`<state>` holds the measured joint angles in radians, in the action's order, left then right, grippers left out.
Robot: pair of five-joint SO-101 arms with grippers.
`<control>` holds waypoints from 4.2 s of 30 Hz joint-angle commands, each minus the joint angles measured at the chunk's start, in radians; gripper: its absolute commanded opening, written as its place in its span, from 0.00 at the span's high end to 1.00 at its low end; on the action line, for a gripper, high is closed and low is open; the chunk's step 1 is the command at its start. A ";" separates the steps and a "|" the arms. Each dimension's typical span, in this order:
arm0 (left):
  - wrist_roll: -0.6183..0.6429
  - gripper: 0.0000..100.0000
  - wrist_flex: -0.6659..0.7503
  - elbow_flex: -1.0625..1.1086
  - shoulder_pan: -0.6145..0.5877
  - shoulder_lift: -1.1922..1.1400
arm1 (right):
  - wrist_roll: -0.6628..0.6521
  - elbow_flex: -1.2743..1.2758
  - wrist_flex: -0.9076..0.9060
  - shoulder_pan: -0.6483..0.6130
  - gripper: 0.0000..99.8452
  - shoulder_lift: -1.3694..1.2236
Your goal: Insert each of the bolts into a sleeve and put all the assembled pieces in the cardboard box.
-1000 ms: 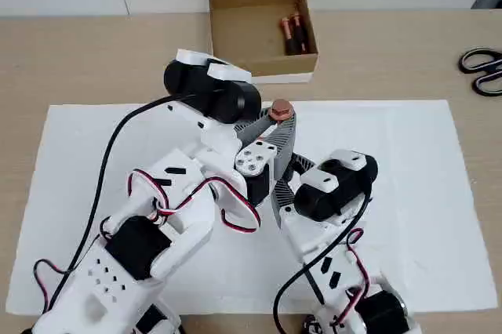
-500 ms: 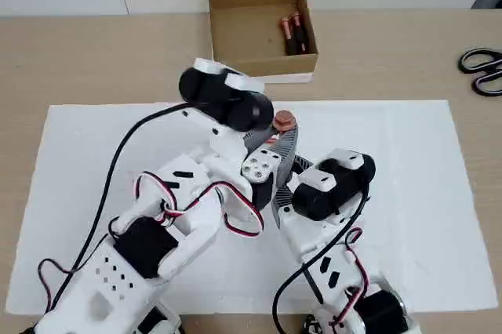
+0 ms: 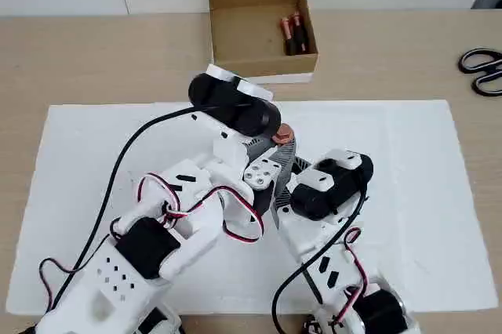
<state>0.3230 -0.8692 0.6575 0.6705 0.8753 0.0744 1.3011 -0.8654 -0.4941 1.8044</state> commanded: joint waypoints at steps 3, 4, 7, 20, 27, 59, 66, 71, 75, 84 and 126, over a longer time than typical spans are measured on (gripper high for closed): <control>-0.011 0.99 -0.011 0.019 0.000 0.015 | 0.006 -0.005 0.019 0.004 1.00 0.008; -0.011 0.99 -0.011 0.030 0.000 0.015 | 0.006 -0.005 0.019 0.004 1.00 0.008; -0.011 0.99 -0.011 0.054 0.000 0.015 | 0.006 -0.005 0.019 0.004 1.00 0.008; -0.011 0.85 -0.041 0.059 0.026 0.021 | 0.006 -0.005 0.019 0.004 1.00 0.008; -0.012 0.72 -0.189 -0.018 0.009 0.021 | 0.006 -0.005 0.019 0.004 1.00 0.008; -0.244 0.72 -0.470 0.090 -1.321 0.183 | -0.097 -0.377 0.464 0.203 1.00 -0.504; -0.247 0.72 -0.496 0.119 -1.321 0.287 | -0.101 -0.970 0.616 0.208 1.00 -1.253; -0.269 0.72 -0.542 0.120 -1.321 0.373 | -0.101 -1.393 0.616 0.209 1.00 -1.765; -0.296 0.72 -0.551 0.136 -1.321 0.436 | -0.101 -1.734 0.608 0.209 1.00 -2.127; -0.331 0.72 -0.555 0.202 -1.321 0.582 | -0.103 -2.320 0.605 0.214 1.00 -2.707; -0.331 0.72 -0.555 0.214 -1.321 0.640 | -0.104 -2.983 -0.015 0.236 0.81 -2.813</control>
<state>-0.0023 -1.4231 0.8753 -0.6475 1.5075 -0.0207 -1.6218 -0.7626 -0.2624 -1.1385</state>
